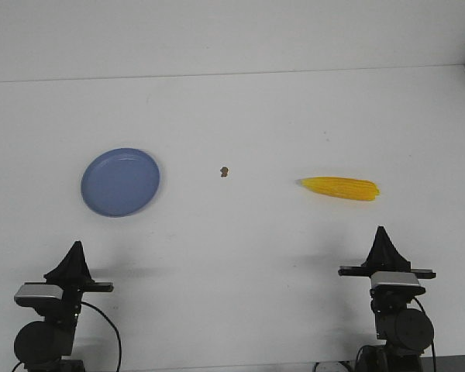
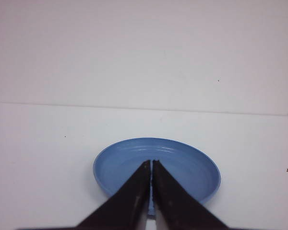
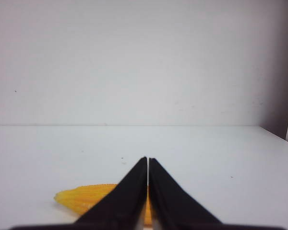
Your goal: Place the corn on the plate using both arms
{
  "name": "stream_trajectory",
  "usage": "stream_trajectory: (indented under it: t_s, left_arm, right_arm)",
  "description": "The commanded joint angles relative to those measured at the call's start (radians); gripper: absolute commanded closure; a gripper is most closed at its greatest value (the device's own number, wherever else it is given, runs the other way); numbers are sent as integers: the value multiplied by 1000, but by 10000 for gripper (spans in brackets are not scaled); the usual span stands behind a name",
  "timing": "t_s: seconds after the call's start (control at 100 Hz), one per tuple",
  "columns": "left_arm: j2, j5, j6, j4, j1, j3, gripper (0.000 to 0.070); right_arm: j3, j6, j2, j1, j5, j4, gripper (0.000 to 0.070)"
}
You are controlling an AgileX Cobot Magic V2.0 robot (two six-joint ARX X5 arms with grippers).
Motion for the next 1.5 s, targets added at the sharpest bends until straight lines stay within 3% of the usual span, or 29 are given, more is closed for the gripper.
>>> stream_trajectory:
  t_s: [0.0, 0.64, 1.0, 1.11, 1.49]
  left_arm:
    - [-1, 3, -2, 13, 0, -19, 687]
    - [-1, 3, -2, 18, 0, -18, 687]
    - [1, 2, -2, -21, 0, 70, 687]
    - [14, -16, -2, -117, 0, 145, 687]
    - [274, -50, -9, -415, 0, 534, 687]
  right_arm:
    - [-2, 10, -2, 0, 0, 12, 687]
    - [-2, 11, -2, 0, 0, 13, 687]
    - [7, 10, -2, 0, -2, 92, 687]
    - [50, 10, -2, 0, -2, 21, 687]
    - [396, 8, 153, 0, 0, -447, 687]
